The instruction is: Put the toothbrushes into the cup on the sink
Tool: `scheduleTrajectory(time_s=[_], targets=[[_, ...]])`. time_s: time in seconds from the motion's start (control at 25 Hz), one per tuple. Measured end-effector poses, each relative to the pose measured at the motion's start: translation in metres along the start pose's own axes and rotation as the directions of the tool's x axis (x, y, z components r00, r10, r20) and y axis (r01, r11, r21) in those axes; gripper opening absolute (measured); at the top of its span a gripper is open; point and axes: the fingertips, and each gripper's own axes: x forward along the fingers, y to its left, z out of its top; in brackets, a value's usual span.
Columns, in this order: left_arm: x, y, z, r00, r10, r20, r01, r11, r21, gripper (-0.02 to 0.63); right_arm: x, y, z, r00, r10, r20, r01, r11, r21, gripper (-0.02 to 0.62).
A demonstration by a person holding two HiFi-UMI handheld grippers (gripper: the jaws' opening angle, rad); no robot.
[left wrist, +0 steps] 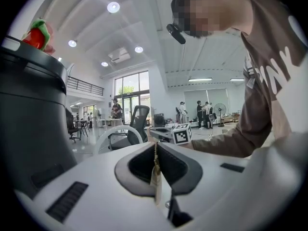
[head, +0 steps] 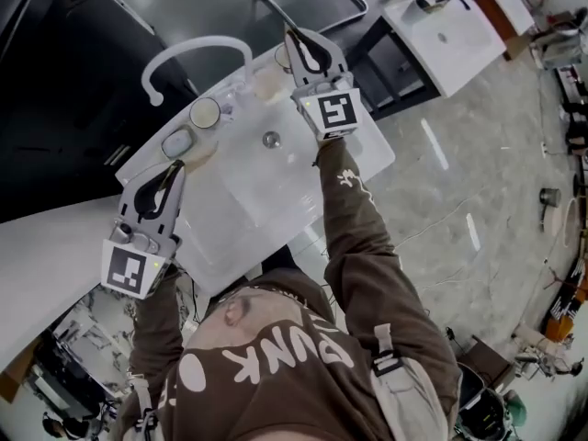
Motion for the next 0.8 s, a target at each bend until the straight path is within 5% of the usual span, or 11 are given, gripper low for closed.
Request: scheduleTrajectory(time_s=[0.52,0.8], targets=[[0.018,0.002,-0.015,0.997,0.045,-0.061,-0.046,0.999,-0.014,0.006,0.005,-0.020,-0.106,0.988,-0.023,-0.154,0.031,0.998,0.052,0.034],[0.022,0.004,-0.013,0.997,0.047,-0.061,-0.047,0.999,-0.004,0.006,0.004,-0.018,-0.117,0.985,-0.021,-0.172,0.031,0.998,0.051,0.037]])
